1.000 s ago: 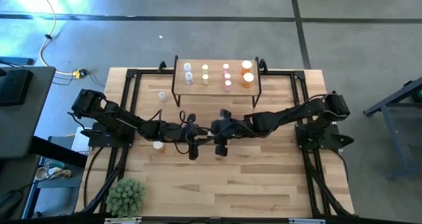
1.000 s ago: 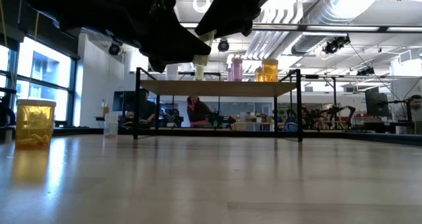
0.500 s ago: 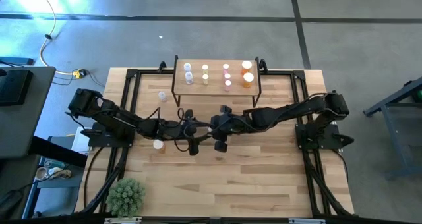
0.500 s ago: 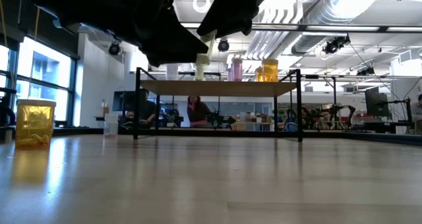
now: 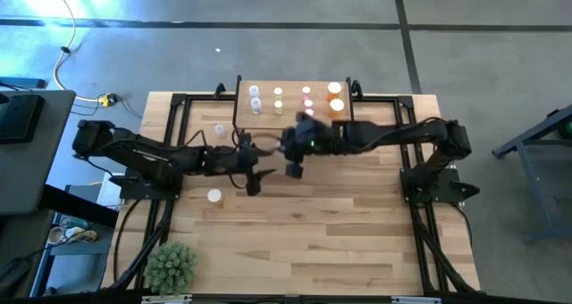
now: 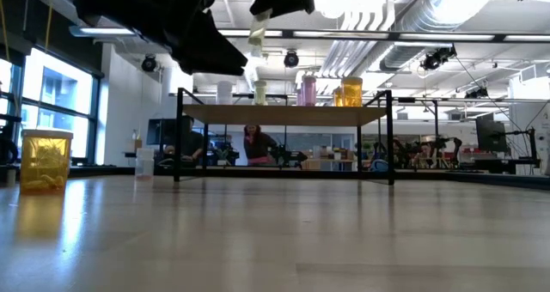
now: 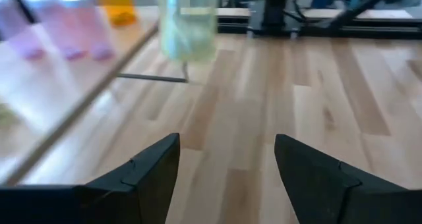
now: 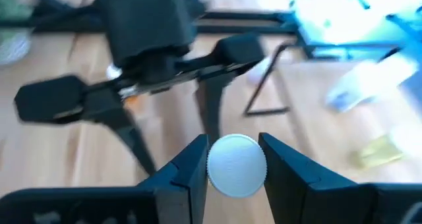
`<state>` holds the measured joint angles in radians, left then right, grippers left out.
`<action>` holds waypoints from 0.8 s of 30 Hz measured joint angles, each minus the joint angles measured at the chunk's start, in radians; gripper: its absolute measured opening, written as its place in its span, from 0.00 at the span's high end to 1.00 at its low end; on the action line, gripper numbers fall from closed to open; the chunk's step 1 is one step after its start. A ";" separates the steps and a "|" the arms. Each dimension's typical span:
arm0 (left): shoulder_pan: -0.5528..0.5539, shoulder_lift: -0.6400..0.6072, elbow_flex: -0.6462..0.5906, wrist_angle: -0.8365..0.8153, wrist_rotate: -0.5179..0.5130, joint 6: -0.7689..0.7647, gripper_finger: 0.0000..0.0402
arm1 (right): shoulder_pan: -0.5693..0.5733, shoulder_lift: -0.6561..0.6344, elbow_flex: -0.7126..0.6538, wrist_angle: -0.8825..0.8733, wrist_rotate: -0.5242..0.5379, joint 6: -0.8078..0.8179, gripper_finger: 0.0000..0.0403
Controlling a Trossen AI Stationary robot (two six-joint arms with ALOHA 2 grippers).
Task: Pick and place medicine bottles onto shelf by color
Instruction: Put the yellow pill bottle on the shelf aligned with the yellow pill bottle
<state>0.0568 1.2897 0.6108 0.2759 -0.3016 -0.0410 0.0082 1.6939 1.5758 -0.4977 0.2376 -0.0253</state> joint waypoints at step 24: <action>0.219 -0.142 -0.080 -0.125 0.118 -0.020 0.41 | -0.305 0.059 0.176 -0.054 -0.161 -0.017 0.73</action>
<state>0.2756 1.1479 0.5308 0.1510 -0.1831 -0.0608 -0.2964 1.7533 1.7523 -0.5520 0.0769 -0.0421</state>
